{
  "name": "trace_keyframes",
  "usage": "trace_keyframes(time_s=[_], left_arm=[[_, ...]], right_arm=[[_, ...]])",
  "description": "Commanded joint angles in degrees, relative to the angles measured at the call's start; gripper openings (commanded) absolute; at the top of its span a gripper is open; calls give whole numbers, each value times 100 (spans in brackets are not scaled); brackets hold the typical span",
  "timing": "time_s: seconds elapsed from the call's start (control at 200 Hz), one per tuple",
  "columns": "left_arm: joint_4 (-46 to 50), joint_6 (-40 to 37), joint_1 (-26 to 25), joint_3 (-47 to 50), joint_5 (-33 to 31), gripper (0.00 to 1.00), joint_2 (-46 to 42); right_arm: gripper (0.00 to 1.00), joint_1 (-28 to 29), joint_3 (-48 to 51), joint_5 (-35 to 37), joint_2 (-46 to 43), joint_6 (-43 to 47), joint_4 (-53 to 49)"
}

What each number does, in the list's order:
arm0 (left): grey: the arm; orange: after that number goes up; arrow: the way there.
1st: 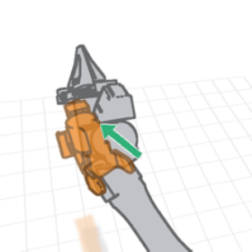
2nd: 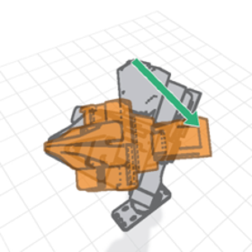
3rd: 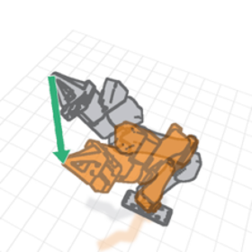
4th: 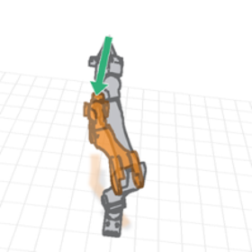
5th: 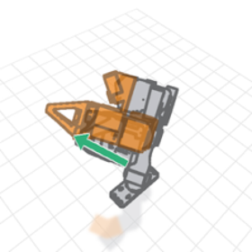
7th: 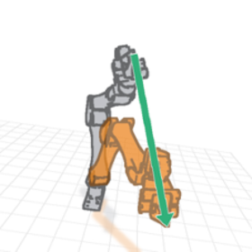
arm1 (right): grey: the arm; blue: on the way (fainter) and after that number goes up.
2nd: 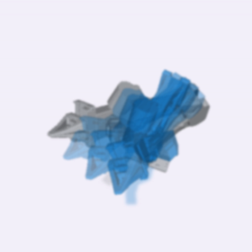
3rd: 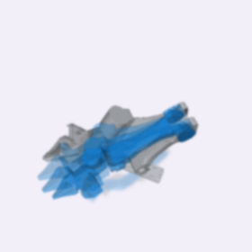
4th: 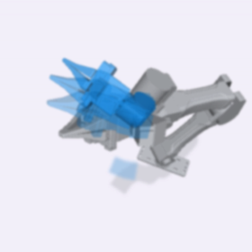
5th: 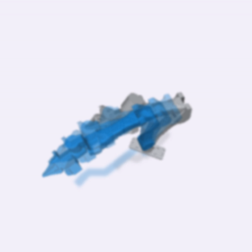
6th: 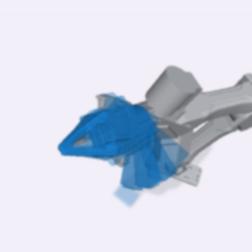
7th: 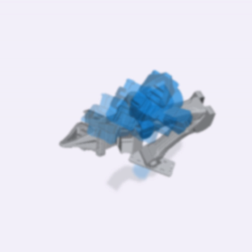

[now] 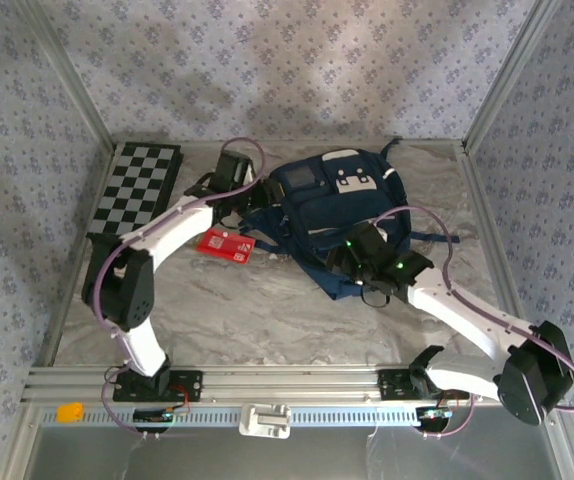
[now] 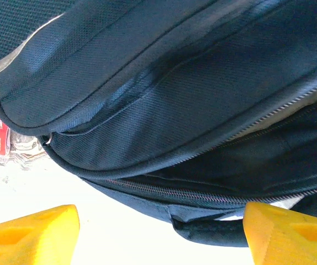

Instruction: Pack books, pencil case, and school supplies into a backpack

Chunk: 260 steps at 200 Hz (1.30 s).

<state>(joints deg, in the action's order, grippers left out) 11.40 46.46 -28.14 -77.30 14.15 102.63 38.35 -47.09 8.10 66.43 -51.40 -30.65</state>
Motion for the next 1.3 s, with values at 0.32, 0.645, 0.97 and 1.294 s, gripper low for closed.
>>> trace_keyframes(time_s=[0.32,0.645,0.97,1.294], left_arm=[[-1063,940,217,-890,720,51,1599],[-921,1368,-159,-1009,714,34,1943],[-1636,2603,-878,427,42,31,1132],[-1691,2807,-559,330,-73,33,1247]], right_arm=[[79,-639,21,-329,190,261,412],[81,-1678,-282,-584,492,691,454],[94,-1687,-1339,548,899,930,-657],[100,-738,-898,1168,145,293,-1637]])
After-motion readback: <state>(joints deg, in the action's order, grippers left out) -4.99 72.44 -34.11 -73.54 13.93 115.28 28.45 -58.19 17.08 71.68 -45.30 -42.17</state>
